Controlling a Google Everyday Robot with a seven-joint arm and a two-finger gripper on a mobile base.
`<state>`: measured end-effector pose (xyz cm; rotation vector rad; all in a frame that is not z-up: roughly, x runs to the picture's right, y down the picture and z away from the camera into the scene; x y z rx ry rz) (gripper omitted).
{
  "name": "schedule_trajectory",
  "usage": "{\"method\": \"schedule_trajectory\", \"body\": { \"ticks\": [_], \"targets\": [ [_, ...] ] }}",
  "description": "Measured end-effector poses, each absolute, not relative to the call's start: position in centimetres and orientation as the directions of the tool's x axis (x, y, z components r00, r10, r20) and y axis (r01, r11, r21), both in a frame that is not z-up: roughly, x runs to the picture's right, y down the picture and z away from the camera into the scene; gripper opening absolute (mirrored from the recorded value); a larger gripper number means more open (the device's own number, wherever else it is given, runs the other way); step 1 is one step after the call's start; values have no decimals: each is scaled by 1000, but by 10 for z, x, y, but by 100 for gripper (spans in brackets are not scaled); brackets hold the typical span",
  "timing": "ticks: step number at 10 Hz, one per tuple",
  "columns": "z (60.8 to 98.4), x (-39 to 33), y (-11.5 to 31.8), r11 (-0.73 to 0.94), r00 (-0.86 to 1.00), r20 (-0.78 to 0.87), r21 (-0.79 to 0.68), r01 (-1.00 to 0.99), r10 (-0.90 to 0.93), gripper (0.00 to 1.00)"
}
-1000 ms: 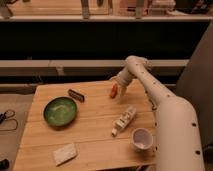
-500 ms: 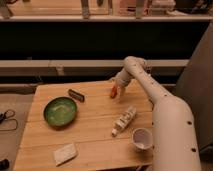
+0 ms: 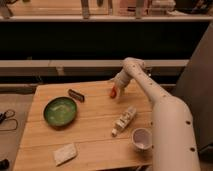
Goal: Place the pepper in the ceramic bowl
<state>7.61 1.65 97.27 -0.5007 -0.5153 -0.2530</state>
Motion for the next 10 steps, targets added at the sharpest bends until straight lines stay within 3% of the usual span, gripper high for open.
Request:
{"method": "schedule_trajectory", "body": {
  "ticks": [10],
  "targets": [
    [981,81,21,823,864,490,-439,361,-118,80]
  ]
}}
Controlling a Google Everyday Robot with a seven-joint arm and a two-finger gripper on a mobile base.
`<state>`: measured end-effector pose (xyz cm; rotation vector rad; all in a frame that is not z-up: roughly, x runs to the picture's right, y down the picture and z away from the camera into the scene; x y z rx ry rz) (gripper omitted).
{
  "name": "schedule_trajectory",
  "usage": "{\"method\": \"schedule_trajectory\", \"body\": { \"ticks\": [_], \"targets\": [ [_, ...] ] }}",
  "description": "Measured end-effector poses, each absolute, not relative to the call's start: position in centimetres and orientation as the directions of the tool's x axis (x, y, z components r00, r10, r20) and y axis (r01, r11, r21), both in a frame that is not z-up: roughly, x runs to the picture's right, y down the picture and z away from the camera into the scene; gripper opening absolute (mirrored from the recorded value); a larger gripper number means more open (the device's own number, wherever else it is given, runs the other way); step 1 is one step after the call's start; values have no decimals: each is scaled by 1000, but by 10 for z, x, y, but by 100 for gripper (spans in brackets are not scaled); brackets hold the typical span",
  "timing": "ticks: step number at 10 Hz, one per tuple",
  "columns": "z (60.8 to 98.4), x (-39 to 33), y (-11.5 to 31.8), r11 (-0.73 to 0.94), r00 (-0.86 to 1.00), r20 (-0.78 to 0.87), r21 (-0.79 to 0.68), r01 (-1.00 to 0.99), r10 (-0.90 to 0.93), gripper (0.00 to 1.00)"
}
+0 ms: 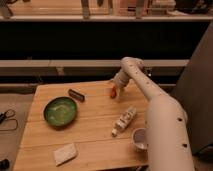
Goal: Place the pepper in the ceramic bowl
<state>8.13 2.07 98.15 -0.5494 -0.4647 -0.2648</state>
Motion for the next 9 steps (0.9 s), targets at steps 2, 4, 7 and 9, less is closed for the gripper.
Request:
{"method": "schedule_trajectory", "body": {
  "ticks": [2,4,7,9],
  "targets": [
    [982,85,21,823,869,481,-444,354,-115,80],
    [984,85,24,820,872,477,-450,354,-114,80],
    [986,83,25,813,877,467,-464,351,-112,80],
    [987,82,25,809,881,461,-473,349,-111,80]
  ]
}}
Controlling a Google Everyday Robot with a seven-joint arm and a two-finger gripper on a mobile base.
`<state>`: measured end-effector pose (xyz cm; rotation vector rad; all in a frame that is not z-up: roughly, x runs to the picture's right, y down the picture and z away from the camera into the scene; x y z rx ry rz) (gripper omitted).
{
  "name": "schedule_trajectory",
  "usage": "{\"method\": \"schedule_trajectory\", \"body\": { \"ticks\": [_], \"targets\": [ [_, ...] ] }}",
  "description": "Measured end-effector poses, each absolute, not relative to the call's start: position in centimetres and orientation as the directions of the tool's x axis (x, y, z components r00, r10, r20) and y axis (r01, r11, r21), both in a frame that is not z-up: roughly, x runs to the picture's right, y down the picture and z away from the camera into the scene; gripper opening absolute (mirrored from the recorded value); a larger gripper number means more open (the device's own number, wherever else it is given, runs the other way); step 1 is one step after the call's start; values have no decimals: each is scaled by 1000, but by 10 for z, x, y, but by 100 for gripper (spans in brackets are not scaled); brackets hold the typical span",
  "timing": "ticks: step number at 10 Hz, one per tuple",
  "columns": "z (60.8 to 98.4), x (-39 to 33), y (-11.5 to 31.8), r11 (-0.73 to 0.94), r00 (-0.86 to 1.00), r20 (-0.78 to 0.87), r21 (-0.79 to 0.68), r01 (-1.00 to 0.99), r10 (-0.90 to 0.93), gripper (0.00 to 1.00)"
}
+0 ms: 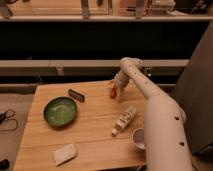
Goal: Place the pepper in the ceramic bowl
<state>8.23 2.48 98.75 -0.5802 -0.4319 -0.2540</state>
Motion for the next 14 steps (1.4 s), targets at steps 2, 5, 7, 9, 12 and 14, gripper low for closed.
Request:
{"method": "schedule_trajectory", "body": {
  "ticks": [2,5,7,9,12,14],
  "targets": [
    [990,83,25,806,883,456,-481,346,-107,80],
    [993,84,25,804,885,454,-488,341,-100,80],
    [995,85,26,801,884,456,-489,344,-101,80],
    [995,84,28,798,882,458,-490,351,-106,66],
    [996,83,28,799,879,463,-484,356,-111,34],
    [996,84,29,800,879,464,-483,355,-110,16]
  ]
}}
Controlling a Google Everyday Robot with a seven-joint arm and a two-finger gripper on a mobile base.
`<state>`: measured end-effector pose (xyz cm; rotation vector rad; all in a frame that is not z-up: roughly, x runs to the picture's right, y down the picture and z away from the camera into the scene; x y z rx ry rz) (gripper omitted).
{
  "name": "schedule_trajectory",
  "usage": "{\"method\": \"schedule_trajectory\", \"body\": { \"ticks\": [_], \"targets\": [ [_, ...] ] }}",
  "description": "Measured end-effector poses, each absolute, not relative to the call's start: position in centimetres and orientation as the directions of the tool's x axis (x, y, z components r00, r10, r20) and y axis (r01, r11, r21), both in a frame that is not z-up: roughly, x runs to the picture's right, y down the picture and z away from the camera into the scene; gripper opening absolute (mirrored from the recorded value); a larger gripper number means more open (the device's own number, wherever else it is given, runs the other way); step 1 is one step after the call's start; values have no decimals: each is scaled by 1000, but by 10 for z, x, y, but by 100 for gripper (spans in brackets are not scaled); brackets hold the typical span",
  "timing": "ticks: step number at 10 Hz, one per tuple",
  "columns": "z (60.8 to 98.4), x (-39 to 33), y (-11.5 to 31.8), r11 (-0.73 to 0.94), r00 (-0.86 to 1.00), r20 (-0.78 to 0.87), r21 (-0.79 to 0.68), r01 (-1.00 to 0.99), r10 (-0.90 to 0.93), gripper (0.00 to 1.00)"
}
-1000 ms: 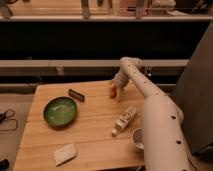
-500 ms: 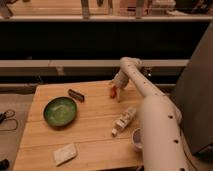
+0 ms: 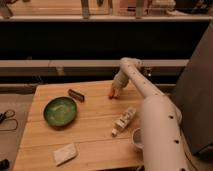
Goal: Place the pepper in the ceramic bowl
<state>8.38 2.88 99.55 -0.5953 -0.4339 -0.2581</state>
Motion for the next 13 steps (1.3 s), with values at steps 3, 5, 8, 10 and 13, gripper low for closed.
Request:
{"method": "schedule_trajectory", "body": {
  "ticks": [3,5,8,10,13],
  "targets": [
    [993,85,28,802,877,469,-480,356,-108,0],
    [990,85,27,807,874,474,-471,356,-109,0],
    [981,84,22,818,867,485,-451,357,-111,0],
    [974,83,18,827,863,492,-435,357,-113,0],
    [961,84,12,842,855,505,-407,353,-115,0]
  ]
}}
